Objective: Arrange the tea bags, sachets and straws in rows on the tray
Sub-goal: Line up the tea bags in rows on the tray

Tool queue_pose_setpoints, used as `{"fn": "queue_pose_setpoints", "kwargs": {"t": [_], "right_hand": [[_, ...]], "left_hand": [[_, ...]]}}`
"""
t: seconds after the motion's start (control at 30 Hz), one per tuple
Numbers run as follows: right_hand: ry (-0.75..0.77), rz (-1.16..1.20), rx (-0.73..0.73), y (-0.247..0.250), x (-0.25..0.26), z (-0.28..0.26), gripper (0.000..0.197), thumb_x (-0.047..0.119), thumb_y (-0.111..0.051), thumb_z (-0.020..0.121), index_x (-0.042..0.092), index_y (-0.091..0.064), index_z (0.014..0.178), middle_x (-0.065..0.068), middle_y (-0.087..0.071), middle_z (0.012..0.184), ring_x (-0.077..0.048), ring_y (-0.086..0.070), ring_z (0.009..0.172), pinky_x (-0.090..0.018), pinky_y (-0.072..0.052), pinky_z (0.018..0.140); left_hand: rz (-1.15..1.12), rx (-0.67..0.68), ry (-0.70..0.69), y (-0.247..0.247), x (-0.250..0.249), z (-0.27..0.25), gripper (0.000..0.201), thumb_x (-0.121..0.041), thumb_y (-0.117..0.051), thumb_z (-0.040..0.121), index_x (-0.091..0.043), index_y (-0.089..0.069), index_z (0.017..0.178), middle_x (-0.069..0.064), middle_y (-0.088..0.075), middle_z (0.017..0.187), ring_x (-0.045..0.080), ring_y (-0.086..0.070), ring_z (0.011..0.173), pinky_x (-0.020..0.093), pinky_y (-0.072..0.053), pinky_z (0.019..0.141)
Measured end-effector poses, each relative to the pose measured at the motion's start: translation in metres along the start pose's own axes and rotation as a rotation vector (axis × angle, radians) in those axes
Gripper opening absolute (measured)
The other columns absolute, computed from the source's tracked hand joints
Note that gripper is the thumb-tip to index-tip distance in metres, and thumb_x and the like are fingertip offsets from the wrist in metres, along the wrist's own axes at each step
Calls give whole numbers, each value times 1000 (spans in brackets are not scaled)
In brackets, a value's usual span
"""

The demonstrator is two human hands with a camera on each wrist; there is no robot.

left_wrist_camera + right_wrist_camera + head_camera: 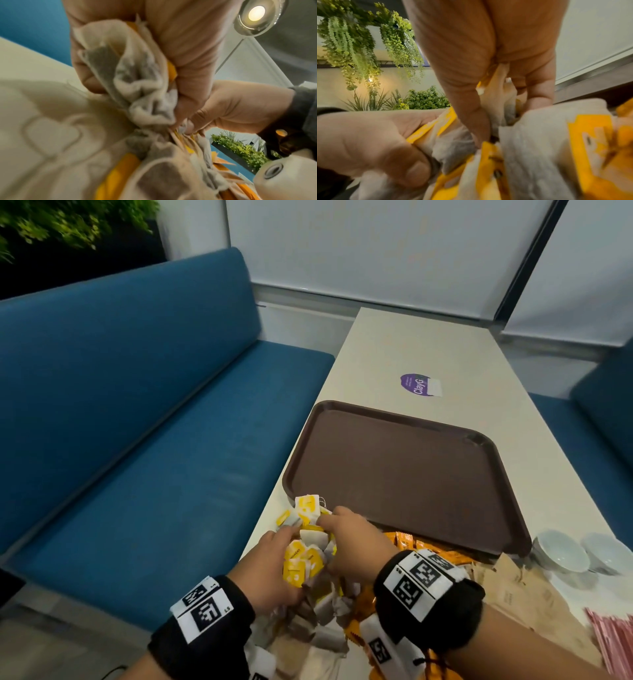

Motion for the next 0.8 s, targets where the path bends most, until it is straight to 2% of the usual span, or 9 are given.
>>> {"fn": "queue_pose_setpoints", "kwargs": {"t": [0.07, 0.13, 0.27, 0.33, 0.43, 0.6, 0.67, 0.73, 0.8], "right_hand": [[12, 30, -38, 5, -2, 0, 34, 13, -64, 80, 13, -56, 113, -6, -46, 107, -25, -51, 103, -27, -39, 71], [6, 71, -64, 10, -6, -2, 27, 10, -64, 79, 12, -57, 105, -2, -44, 99, -21, -49, 96, -24, -35, 69], [-9, 183, -121, 22, -15, -6, 25, 9, -69, 75, 24, -53, 86, 1, -48, 102, -14, -44, 92, -24, -37, 71], [-15, 245, -151, 29, -19, -9, 28, 8, -71, 72, 27, -50, 79, 3, -49, 102, -15, -49, 92, -25, -43, 72], [-10, 352, -195, 40, -24, -14, 38, 6, -73, 69, 34, -47, 67, 7, -47, 97, -15, -51, 80, -28, -49, 63], [-11, 441, -253, 53, -34, -21, 39, 3, -75, 65, 33, -49, 67, 14, -48, 85, -7, -49, 69, -23, -47, 59], [-30, 493, -250, 53, -40, -23, 36, 2, -75, 65, 29, -52, 69, 13, -52, 85, -9, -54, 69, -30, -52, 62], [-47, 523, -238, 51, -42, -24, 29, 2, -74, 65, 23, -58, 78, 8, -57, 84, -16, -60, 76, -34, -55, 64], [-49, 530, -223, 46, -44, -23, 29, 2, -72, 67, 17, -62, 90, 5, -60, 83, -16, -62, 79, -31, -54, 62]], "left_hand": [[-70, -30, -19, 3, -1, 2, 68, -28, -64, 56, -29, -43, 121, -1, -51, 111, 15, -55, 95, 29, -48, 81], [-145, -56, -37, 4, 1, 4, 58, -31, -59, 51, -32, -49, 108, 0, -56, 103, 15, -58, 87, 35, -51, 77], [-260, -96, -75, 9, -1, 5, 39, -31, -60, 51, -36, -52, 89, -3, -60, 86, 12, -56, 73, 36, -51, 70], [-318, -114, -104, 15, -9, 3, 37, -23, -63, 55, -35, -54, 89, -7, -61, 82, 6, -55, 69, 28, -50, 65], [-395, -127, -146, 25, -26, -1, 38, -19, -61, 56, -35, -52, 89, -20, -61, 72, -4, -53, 60, 10, -40, 57], [-459, -133, -166, 27, -43, 1, 44, -20, -62, 56, -36, -51, 95, -10, -61, 78, -2, -54, 63, 17, -46, 61], [-493, -131, -170, 26, -50, 4, 47, -21, -61, 55, -36, -49, 99, -9, -61, 83, -2, -55, 67, 21, -47, 66], [-535, -130, -188, 24, -57, 6, 52, -20, -62, 56, -35, -46, 104, -9, -60, 91, -5, -56, 72, 19, -47, 70], [-586, -113, -217, 20, -65, 9, 60, -17, -63, 58, -38, -45, 111, -9, -60, 97, -4, -58, 78, 18, -49, 73]]}}
Point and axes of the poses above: each hand's wrist, its own z-axis towards the middle knuckle, its own y-axis out of the back of the hand, x = y × z, the point moved 9 cm from there along z, towards the middle knuckle
